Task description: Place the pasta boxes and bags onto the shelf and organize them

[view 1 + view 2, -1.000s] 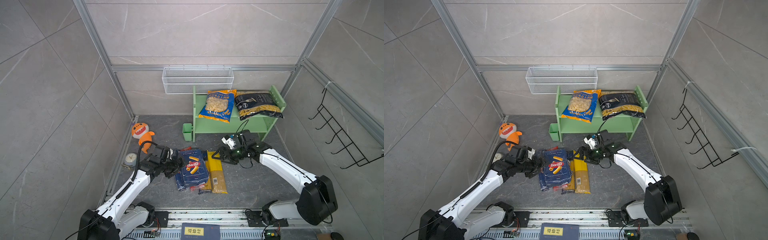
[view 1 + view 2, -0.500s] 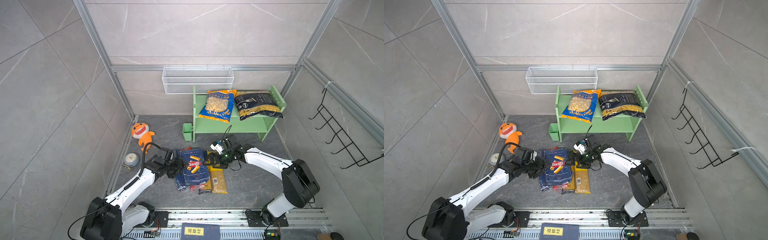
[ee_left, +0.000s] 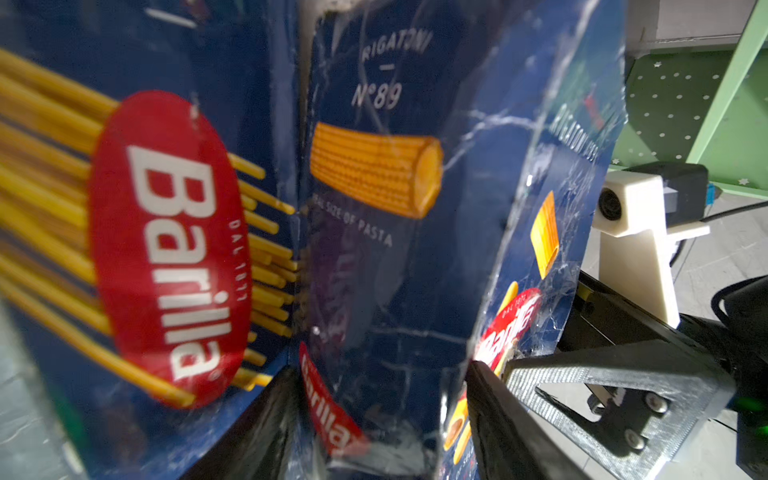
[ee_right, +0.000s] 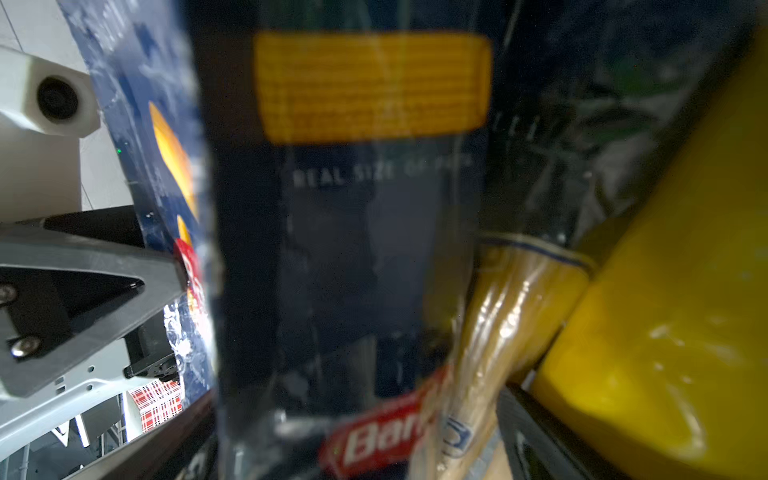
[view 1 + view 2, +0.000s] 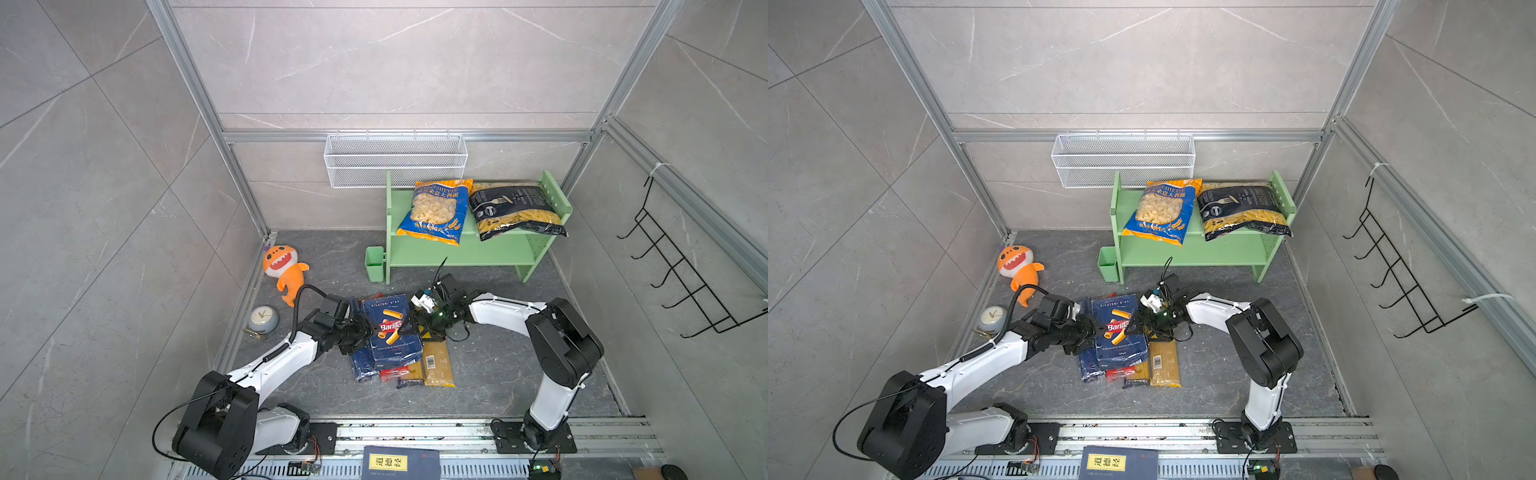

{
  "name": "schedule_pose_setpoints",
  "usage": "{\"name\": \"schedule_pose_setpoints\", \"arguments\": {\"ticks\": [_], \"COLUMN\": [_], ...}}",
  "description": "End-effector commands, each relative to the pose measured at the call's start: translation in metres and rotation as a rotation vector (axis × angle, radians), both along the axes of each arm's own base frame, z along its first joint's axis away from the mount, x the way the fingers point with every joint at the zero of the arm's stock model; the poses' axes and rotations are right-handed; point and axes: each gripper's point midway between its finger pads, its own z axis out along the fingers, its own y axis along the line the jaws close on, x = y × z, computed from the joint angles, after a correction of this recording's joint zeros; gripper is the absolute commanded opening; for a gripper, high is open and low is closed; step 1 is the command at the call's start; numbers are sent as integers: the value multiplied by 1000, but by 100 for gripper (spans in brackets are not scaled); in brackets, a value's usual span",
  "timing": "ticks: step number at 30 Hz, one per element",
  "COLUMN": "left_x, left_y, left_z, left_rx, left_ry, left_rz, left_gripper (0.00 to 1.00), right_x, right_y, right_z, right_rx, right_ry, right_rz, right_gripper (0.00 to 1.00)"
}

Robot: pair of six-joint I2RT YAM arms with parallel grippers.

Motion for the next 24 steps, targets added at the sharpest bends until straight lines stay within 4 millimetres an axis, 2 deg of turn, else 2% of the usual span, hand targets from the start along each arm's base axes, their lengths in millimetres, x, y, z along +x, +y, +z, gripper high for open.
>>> {"name": "schedule_pose_setpoints", "arguments": {"ticks": [1,10,12,14,18,21,24], "left_x": [4,24,27,28,31,31,30], "left_y": [-8,-26,-28,-30,-31,-30,-28], "left_z": [-2,-2,-2,-2,0,3,7], "left_rx": [-24,-50,-52,-53,-50,-40,-25], "left_ry": [6,8,8,9,7,3,-1], "left_rz": [-21,-67,-76,-84,-90,-94,-98], "left_gripper": [64,61,61,61,61,62,68], "right_x": [7,5,5,5,3,1,-1], "right_y": [15,29,31,32,33,31,25], "right_z": [11,36,41,47,61,71,77], "right_rx": [64,209,233,251,293,324,339], "right_ry": [-28,-24,-30,-37,-53,-68,-77], "right_rz": [25,46,50,50,48,42,29], "right_gripper": [98,93,89,82,57,51,47]}}
